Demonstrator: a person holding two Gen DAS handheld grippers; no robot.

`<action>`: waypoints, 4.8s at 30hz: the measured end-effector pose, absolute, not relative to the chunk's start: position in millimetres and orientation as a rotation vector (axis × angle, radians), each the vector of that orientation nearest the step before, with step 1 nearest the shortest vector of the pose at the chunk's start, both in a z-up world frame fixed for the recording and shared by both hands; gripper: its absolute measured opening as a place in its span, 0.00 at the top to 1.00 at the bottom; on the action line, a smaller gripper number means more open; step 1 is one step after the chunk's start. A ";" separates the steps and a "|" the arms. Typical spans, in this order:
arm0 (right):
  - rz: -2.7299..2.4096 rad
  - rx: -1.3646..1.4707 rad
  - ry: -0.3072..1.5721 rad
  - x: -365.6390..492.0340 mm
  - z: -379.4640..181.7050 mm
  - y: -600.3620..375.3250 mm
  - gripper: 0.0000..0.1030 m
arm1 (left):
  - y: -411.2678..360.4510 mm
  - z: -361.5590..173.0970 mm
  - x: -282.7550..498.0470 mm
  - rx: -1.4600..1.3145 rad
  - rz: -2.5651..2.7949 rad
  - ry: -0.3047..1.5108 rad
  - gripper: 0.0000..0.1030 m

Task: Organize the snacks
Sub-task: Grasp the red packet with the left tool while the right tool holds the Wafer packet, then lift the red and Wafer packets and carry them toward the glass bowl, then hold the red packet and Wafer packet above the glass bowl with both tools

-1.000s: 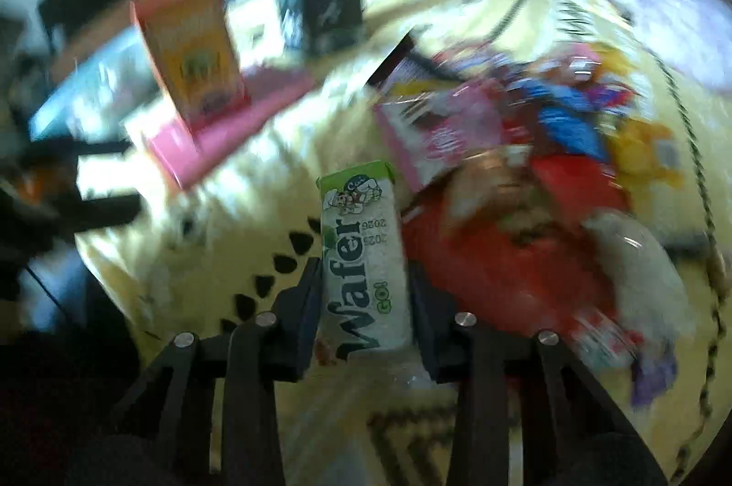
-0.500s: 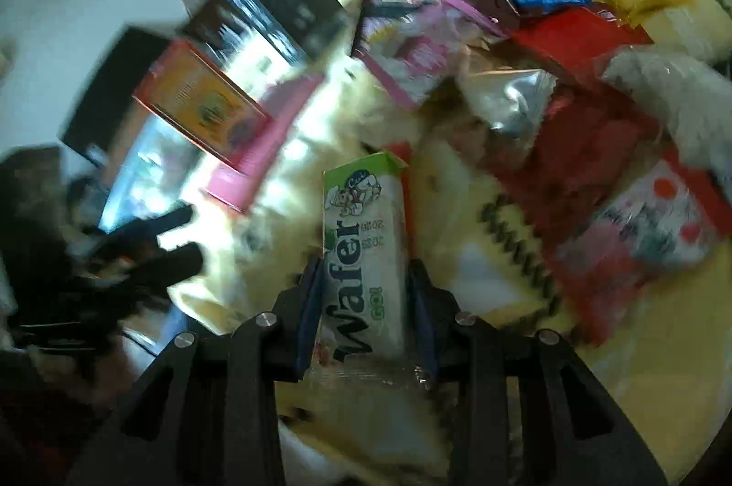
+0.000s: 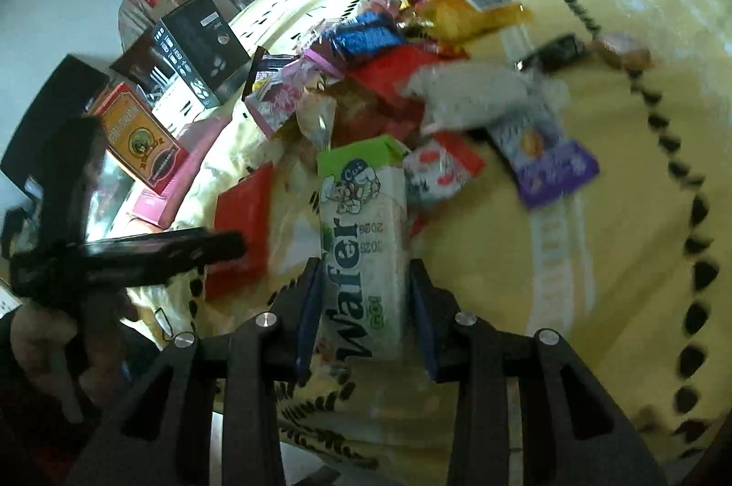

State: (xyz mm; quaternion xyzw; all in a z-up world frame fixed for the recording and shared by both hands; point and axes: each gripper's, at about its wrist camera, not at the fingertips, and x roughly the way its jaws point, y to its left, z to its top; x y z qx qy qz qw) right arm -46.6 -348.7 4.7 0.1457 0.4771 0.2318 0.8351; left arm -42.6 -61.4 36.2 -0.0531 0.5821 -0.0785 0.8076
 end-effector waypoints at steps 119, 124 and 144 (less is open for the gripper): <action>1.315 -0.070 0.655 -30.7 317.1 189.3 0.62 | 373.5 272.0 -139.8 -0.280 0.559 0.546 0.48; 1.326 -0.067 0.678 -29.8 310.6 201.0 0.62 | 383.1 269.1 -139.0 -0.284 0.556 0.557 0.48; 1.305 -0.068 0.725 -21.3 296.1 212.4 0.62 | 396.0 255.6 -131.9 -0.275 0.584 0.605 0.48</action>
